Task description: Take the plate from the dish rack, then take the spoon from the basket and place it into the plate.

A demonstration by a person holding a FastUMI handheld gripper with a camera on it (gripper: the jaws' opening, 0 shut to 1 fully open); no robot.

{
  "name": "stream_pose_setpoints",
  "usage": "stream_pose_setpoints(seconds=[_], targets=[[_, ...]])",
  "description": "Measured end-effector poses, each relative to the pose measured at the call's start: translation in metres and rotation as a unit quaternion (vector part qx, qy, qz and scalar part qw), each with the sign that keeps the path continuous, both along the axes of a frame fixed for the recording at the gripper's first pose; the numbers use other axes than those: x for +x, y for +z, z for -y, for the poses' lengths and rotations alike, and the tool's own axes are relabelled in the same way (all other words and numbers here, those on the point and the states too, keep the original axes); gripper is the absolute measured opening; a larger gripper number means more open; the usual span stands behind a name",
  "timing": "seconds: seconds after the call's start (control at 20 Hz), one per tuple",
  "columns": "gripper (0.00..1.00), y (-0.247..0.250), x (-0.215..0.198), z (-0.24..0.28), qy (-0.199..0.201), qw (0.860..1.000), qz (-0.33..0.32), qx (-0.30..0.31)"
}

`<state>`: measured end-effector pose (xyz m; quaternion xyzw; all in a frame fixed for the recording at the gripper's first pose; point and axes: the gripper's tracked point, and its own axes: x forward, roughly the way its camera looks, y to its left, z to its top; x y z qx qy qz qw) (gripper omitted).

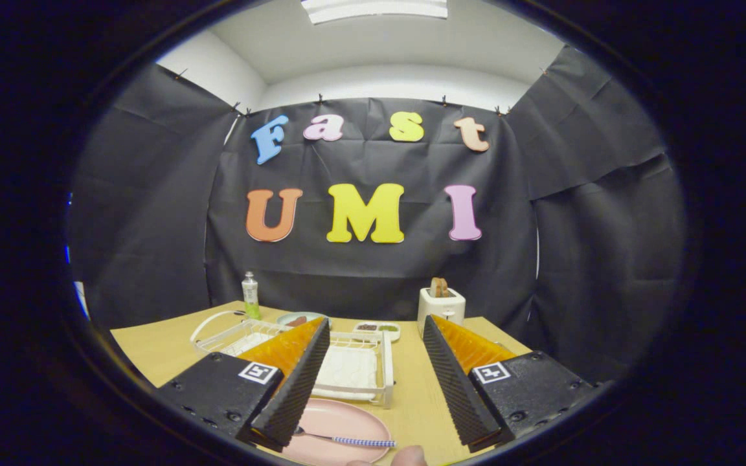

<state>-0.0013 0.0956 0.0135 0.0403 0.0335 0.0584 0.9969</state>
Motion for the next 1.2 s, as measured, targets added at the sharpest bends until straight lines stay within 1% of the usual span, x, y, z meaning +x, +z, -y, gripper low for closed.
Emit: stream_pose_setpoints(seconds=[0.15,0.3,0.8,1.2], targets=[[0.94,-0.002,-0.012,-0.008,0.004,1.000,0.005,0.009],[0.94,-0.007,-0.018,-0.011,0.000,1.000,0.011,0.004],[0.94,-0.016,-0.016,-0.018,-0.001,1.000,0.009,0.010],[0.94,-0.009,-0.017,-0.008,-0.016,1.000,0.018,0.015]])
